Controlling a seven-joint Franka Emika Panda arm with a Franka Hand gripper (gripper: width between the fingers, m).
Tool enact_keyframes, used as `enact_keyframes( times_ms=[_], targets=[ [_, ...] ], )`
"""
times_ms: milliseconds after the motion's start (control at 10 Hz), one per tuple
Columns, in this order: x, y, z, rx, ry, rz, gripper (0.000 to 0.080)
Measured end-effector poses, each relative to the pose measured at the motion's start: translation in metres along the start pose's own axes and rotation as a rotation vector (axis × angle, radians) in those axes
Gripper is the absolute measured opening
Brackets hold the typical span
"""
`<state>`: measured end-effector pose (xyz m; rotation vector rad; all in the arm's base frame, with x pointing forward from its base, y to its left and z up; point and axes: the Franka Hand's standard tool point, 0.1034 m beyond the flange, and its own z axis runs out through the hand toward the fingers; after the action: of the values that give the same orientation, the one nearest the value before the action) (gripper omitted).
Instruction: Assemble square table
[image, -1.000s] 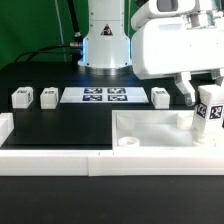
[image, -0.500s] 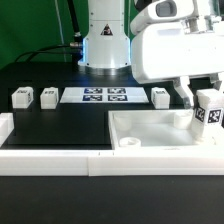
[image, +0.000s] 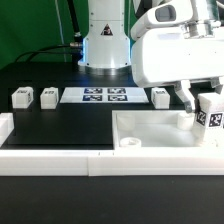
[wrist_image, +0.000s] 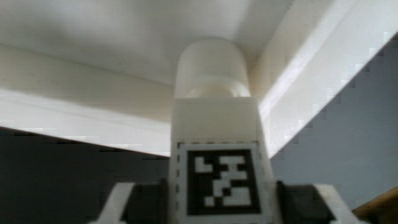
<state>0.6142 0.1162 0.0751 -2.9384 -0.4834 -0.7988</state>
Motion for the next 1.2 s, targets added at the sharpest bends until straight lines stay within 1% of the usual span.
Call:
enact_keyframes(
  times_ms=[100,200,300,400,500,900,1000,1100,1200],
  targets=[
    [0.0,0.0,0.0,0.0,0.0,0.0,0.0346],
    [0.0,0.0,0.0,0.0,0.0,0.0,0.0556],
    [0.0,0.0,0.0,0.0,0.0,0.0,0.0621],
    [0.0,0.0,0.0,0.0,0.0,0.0,0.0621],
    [0.0,0.0,0.0,0.0,0.0,0.0,0.0641],
    [0.0,0.0,0.0,0.0,-0.004,0.0,0.0649],
    [0.002,0.003,-0.002,0.006,-0.047,0.0,0.0649],
    [0.016,0.003,-0.01,0.019,-0.132,0.0,0.0649],
    [0.027,0.006,-0.012,0.015,-0.125,-0.005,0.0649]
  ],
)
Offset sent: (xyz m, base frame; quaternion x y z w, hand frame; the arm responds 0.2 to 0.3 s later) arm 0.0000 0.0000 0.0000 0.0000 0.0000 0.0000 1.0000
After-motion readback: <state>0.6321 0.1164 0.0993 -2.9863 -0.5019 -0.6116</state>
